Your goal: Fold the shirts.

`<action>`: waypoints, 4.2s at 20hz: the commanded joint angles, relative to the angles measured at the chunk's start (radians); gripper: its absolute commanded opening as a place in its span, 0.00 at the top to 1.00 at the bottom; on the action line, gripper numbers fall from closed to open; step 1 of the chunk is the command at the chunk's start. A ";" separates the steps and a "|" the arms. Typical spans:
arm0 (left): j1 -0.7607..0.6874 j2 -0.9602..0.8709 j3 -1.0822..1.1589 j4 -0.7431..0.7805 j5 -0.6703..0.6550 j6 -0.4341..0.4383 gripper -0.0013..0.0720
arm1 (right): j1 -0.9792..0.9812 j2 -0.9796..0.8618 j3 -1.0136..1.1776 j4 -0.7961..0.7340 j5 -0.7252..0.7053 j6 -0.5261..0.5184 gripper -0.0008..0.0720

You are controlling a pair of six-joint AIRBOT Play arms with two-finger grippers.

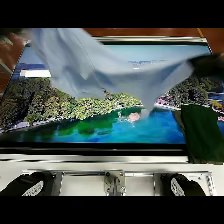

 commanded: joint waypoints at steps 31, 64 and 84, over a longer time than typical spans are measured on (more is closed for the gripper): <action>0.111 -0.507 -0.466 0.603 -0.196 -0.695 0.87 | 0.166 -0.914 0.105 0.082 -0.106 0.273 0.90; 0.377 -0.219 -1.237 0.107 -0.143 -0.151 0.46 | -0.310 -0.529 -0.226 -0.103 0.422 0.282 0.07; 0.381 -0.187 -1.144 0.096 -0.313 0.047 0.93 | -0.380 -0.674 -0.472 -0.061 0.385 0.238 0.07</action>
